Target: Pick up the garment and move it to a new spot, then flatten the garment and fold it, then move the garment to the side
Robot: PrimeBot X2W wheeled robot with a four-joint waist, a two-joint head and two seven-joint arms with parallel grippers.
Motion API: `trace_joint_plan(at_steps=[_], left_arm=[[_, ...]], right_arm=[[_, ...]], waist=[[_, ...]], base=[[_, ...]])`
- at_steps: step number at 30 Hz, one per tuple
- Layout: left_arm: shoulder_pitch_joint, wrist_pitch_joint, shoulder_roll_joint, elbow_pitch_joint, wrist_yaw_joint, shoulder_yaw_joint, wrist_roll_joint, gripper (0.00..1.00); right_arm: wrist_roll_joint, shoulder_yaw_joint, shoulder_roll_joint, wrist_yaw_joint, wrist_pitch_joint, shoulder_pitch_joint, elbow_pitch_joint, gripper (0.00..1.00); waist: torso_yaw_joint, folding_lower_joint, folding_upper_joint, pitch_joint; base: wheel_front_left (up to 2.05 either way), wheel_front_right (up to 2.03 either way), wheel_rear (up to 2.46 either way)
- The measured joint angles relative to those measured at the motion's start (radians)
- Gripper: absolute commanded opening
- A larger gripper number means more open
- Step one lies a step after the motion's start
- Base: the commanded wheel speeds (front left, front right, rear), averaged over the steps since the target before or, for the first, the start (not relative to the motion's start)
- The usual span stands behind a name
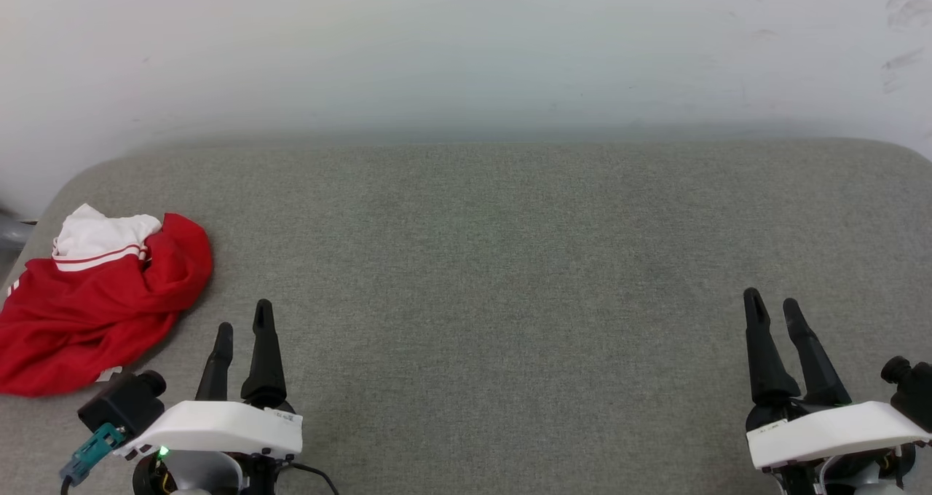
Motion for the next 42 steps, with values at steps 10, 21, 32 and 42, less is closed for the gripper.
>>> trace_joint_plan(at_steps=[10,21,32,42], left_arm=[[0.005,-0.028,0.000,-0.016,0.015,-0.025,0.147,1.00],[0.011,-0.056,0.000,-0.027,0.027,-0.047,0.266,1.00],[0.021,-0.081,0.001,-0.036,0.039,-0.063,0.369,1.00],[0.026,-0.103,0.001,-0.042,0.048,-0.076,0.445,1.00]], right_arm=[[-0.137,0.008,0.000,0.000,-0.029,0.009,0.016,1.00],[-0.257,0.013,0.000,0.000,-0.057,0.014,0.017,1.00],[-0.351,0.014,0.000,0.000,-0.082,0.026,-0.007,1.00],[-0.389,0.006,0.000,0.000,-0.104,0.031,-0.011,1.00]], waist=[[0.002,0.0000,0.0000,0.000],[0.002,0.0000,0.0000,0.000],[0.003,0.0000,0.0000,0.000],[0.004,0.0000,0.0000,0.000]], base=[[0.00,0.00,0.00],[0.00,0.00,0.00],[0.00,0.00,0.00],[0.00,0.00,0.00]])
